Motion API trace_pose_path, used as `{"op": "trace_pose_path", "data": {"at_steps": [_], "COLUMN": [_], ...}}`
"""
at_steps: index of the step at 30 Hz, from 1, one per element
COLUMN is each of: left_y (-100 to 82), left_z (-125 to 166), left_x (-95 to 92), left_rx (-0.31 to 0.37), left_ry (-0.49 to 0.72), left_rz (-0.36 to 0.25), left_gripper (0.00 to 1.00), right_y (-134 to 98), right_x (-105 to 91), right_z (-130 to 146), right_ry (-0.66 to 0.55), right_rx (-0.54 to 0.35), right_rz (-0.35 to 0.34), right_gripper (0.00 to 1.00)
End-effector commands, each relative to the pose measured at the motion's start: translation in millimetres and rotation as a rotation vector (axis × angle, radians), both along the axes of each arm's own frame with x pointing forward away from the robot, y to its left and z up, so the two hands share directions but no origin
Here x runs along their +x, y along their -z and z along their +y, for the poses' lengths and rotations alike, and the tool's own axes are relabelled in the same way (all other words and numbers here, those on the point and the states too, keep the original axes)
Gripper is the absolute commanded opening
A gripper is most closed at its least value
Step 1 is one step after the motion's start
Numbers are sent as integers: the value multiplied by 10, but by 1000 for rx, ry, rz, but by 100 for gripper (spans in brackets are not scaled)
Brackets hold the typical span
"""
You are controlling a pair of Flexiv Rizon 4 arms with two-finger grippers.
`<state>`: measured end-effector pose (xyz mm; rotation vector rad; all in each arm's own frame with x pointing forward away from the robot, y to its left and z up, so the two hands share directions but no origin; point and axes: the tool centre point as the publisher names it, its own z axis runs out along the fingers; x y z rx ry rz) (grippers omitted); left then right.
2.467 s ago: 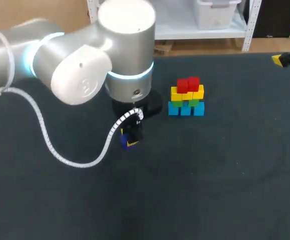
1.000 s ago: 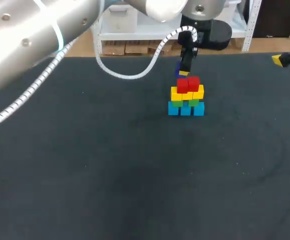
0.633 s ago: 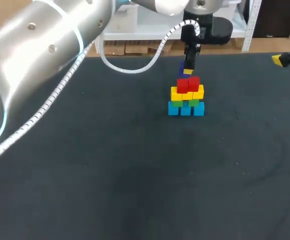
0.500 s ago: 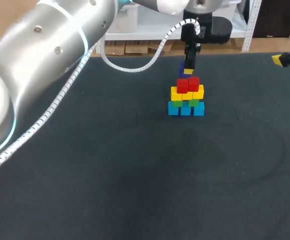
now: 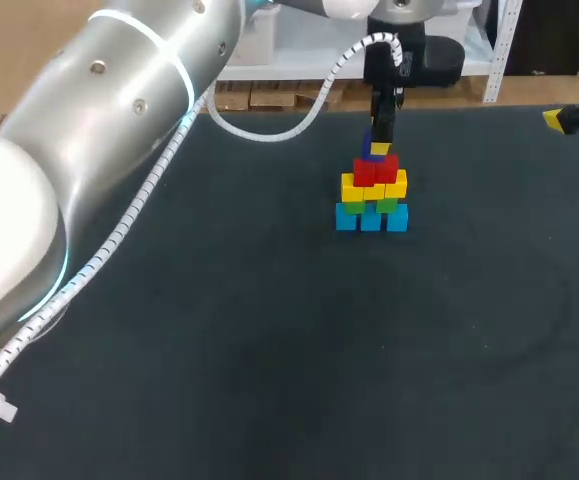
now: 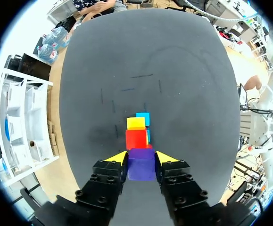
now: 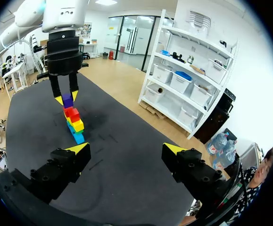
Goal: Place the blue cubes, place green cubes on the blue cubes, place the yellow cubes on the green cubes, then place the red cubes on the yellow cubes, and place purple cube on the red cubes.
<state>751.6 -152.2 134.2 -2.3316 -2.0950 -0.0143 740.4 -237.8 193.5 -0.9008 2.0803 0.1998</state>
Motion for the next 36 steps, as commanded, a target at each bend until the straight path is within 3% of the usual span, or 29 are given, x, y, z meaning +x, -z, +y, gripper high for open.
{"op": "trace_pose_path", "data": {"at_steps": [1,26,30,36], "left_y": [4,79,80,87], "left_z": [-40,-92,-95,-99], "left_x": [45,58,53,43], "left_rx": [7,3,3,8], "left_ry": [4,3,4,3], "left_rz": [51,74,74,70], "left_gripper": [0,0,16,20], "right_y": [-2,-2,-2,-2], "right_x": [1,1,1,1], "right_z": [-5,-5,-5,-5], "right_ry": [-2,-2,-2,-2], "right_rx": [1,1,1,1], "right_rz": [1,1,1,1], "right_gripper": [100,100,100,100]}}
